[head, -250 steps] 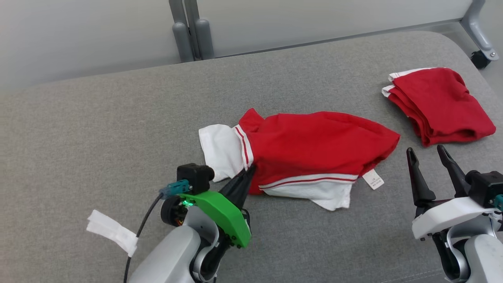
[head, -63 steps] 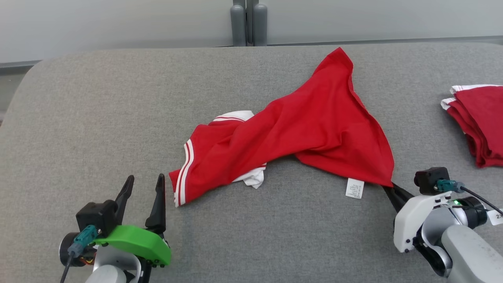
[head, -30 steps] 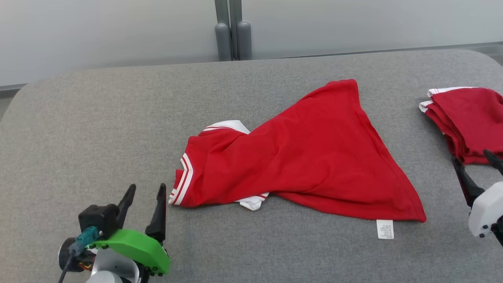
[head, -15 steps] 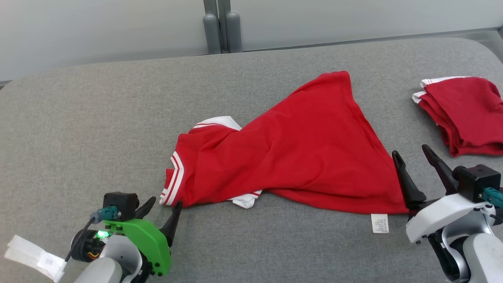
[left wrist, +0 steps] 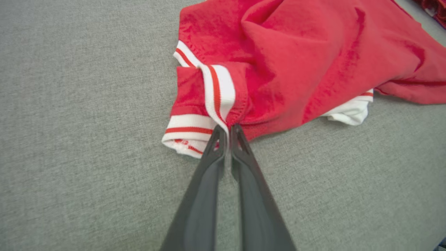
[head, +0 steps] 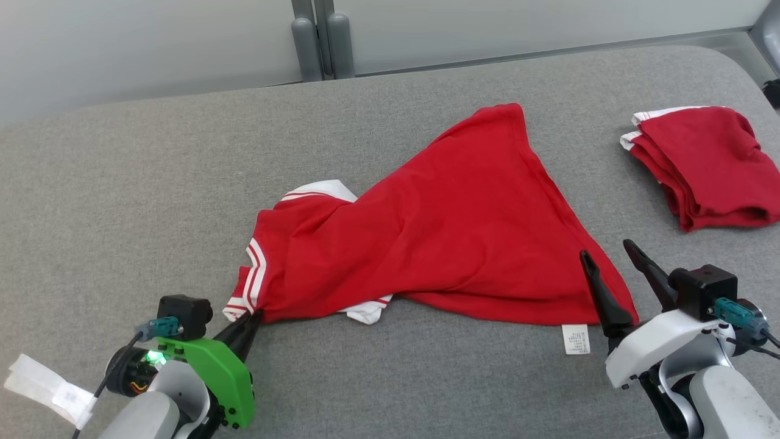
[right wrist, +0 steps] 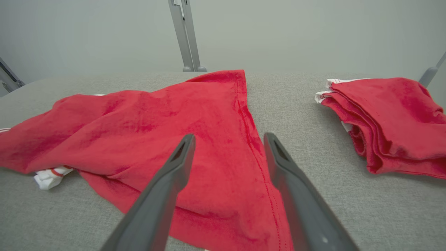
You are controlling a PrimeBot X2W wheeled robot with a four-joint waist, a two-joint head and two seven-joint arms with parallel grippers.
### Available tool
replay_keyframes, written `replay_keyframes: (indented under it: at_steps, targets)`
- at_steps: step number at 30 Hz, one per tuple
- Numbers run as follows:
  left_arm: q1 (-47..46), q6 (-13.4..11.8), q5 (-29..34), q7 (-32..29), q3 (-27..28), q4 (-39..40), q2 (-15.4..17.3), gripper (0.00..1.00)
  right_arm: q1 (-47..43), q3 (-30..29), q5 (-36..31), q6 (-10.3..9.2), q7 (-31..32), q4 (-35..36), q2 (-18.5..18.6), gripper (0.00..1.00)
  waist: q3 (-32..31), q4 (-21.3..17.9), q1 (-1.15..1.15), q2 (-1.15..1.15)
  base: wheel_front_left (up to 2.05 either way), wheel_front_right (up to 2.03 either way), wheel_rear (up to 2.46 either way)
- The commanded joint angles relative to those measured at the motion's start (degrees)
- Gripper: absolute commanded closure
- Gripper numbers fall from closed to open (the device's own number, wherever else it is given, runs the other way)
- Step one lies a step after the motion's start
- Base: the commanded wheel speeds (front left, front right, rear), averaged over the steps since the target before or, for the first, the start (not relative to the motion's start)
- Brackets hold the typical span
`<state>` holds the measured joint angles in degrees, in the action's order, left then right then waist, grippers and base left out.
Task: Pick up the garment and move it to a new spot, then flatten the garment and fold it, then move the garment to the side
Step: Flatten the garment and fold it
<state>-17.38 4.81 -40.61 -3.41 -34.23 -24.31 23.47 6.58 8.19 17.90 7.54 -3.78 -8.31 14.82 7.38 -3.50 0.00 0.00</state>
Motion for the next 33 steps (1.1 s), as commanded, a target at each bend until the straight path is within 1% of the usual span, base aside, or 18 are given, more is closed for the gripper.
replay_keyframes:
  at_steps: [1, 4, 7, 10, 14, 18, 22, 25, 28, 33]
  targets:
    - [-1.0, 0.3, 0.5, -0.2, -0.3, 0.4, 1.0, 1.0, 0.9, 0.2, 0.3, -0.1, -0.5, -0.4, 0.2, 0.0, -0.1, -0.1, 0.0, 0.0, 0.0, 0.0, 0.0]
    - [-1.8, 0.6, 0.0, -0.8, -0.2, 2.3, 1.7, 1.0, 1.1, 0.2, 0.5, -0.11, -1.0, -0.8, 0.3, 0.0, -0.2, -0.6, 0.0, 0.0, 0.0, 0.0, 0.0]
    - [-3.1, 0.7, -0.7, -3.4, -0.2, 5.7, 2.9, 1.0, 1.5, 0.1, 0.6, -0.11, -1.4, -0.8, 0.1, 0.0, -0.1, -1.5, 0.0, 0.0, 0.0, 0.0, 0.0]
    - [-6.1, 1.2, -1.0, -7.7, -0.2, 10.6, 4.8, 1.0, 1.8, -0.1, 0.8, -0.11, -1.9, -1.0, -0.1, 0.0, 0.3, -2.6, 0.0, 0.0, 0.0, 0.0, 0.0]
    - [-11.6, 1.7, -3.7, -14.4, 0.5, 16.5, 7.1, 1.0, 3.2, 1.2, 0.9, -0.1, -2.3, -1.0, 0.2, 0.0, 2.2, -4.8, 0.0, 0.0, 0.0, 0.0, 0.0]
    - [-17.2, 2.1, -8.0, -21.4, 0.7, 19.3, 7.3, 1.0, 4.8, 1.6, 1.0, -0.11, -3.2, -1.8, 0.0, 0.0, 4.2, -7.5, 0.0, 0.0, 0.0, 0.0, 0.0]
    - [-21.9, 2.3, -11.0, -26.2, 0.0, 17.5, 5.9, 1.0, 6.6, 2.7, 1.5, -0.1, -4.6, -3.5, -1.3, 0.0, 6.1, -10.7, 0.0, 0.0, 0.0, 0.0, 0.0]
    - [-25.9, 2.2, -10.3, -27.6, -0.1, 13.6, 5.2, 1.0, 7.8, 3.9, 2.0, -0.1, -5.9, -5.1, -2.5, 0.0, 7.5, -13.4, 0.0, 0.0, 0.0, 0.0, 0.0]
    - [-28.8, 1.9, -11.0, -27.3, 0.4, 8.7, 3.3, 1.0, 9.2, 5.0, 2.6, -0.1, -7.3, -6.7, -3.6, 0.0, 8.7, -16.0, 0.0, 0.0, 0.0, 0.0, 0.0]
    - [-34.5, 1.3, -11.4, -25.5, 1.4, 1.5, -1.3, 1.0, 11.1, 6.4, 3.7, -0.1, -9.1, -9.5, -4.6, 0.0, 10.3, -19.2, 0.0, 0.0, 0.0, 0.0, 0.0]
